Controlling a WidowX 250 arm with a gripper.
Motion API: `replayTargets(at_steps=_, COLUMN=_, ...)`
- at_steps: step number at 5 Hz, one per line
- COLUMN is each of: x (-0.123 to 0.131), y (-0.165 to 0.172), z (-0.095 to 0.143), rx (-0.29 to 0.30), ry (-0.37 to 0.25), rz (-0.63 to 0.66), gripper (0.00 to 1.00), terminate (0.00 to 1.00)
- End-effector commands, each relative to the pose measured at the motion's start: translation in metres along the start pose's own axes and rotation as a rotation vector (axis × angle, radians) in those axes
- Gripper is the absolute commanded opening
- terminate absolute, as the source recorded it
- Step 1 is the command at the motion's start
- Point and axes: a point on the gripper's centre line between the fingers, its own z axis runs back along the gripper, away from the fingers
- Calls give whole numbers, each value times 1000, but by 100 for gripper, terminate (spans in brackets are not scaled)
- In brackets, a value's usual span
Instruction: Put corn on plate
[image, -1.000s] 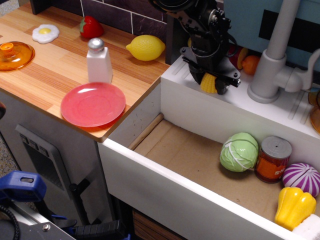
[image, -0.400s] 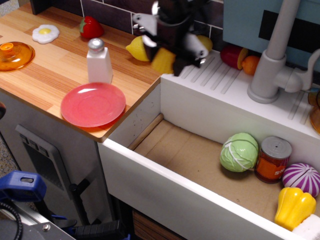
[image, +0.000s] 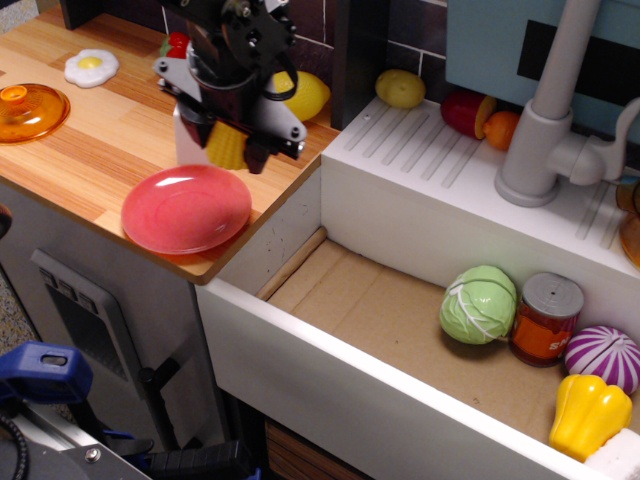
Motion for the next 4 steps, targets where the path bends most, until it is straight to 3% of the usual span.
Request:
replayTargets(at_steps=1, x=-2, y=25, z=-19, rx=-36, ry=18, rz=11, gripper=0, terminate=0)
replayTargets(at_steps=2, x=-7, y=30, z=-24, rx=-43, ry=58, rz=18, gripper=0, terminate=0)
replayTargets(at_steps=3, x=-13, y=32, z=-25, rx=-77, ry=53, rz=-8, gripper=100, terminate=0)
replayTargets(at_steps=4, x=-13, y=32, z=-25, rx=-77, ry=53, rz=-8, gripper=100, terminate=0)
